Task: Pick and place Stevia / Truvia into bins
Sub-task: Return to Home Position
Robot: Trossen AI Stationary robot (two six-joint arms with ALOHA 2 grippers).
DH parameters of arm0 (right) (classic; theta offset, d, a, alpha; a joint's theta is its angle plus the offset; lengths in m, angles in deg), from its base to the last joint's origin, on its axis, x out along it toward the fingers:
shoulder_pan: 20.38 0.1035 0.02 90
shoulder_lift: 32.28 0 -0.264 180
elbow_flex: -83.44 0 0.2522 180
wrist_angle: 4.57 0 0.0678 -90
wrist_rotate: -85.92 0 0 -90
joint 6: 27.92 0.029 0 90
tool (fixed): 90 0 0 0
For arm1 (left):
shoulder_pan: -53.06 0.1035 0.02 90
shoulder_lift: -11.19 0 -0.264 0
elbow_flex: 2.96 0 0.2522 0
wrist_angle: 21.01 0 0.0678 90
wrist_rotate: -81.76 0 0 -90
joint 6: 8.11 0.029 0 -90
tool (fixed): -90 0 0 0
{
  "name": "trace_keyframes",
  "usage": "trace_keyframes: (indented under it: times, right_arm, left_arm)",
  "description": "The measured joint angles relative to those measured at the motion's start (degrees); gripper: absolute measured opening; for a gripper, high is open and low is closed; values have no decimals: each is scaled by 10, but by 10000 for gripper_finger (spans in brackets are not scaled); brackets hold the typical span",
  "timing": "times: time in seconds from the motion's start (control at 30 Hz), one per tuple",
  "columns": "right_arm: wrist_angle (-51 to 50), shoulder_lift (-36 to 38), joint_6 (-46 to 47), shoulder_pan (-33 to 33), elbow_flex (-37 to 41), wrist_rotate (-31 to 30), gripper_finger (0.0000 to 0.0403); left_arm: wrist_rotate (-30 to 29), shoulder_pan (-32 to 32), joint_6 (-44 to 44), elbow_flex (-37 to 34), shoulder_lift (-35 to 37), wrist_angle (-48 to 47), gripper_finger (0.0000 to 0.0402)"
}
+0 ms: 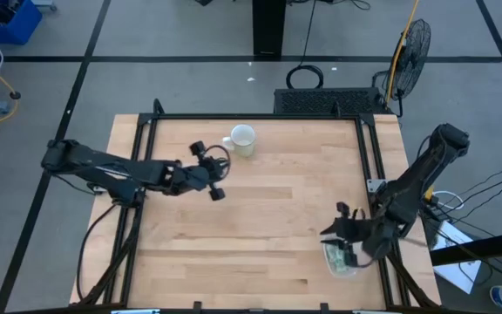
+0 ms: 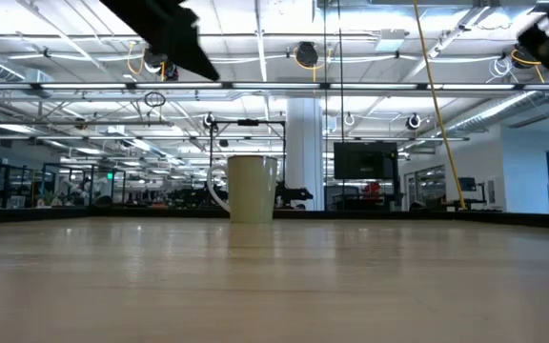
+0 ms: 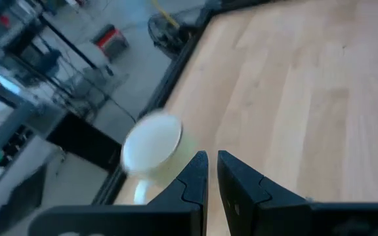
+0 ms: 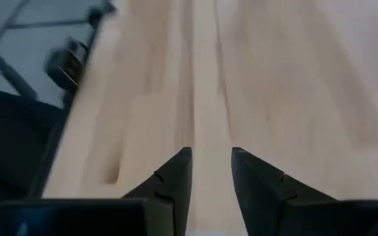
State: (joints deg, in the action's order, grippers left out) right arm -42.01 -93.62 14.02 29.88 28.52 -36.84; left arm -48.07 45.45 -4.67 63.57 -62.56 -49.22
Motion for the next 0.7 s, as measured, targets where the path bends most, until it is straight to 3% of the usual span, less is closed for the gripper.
trace_keyframes:
  times: [0.23, 0.43, 0.57, 0.7]
  right_arm:
    - [-5, 136, -215, 0, -4, -3, 89]
    - [6, 206, -236, -1, 8, -20, 91]
    - [49, 250, -273, -5, 40, 6, 89]
    - [177, 304, -332, -5, 125, 56, 90]
  left_arm:
    - [13, -23, -98, 0, 167, -179, 42]
    - [48, -35, -176, -9, 298, -315, 42]
    - [118, -37, -175, -46, 370, -308, 42]
    - [191, -39, -164, -126, 455, -228, 42]
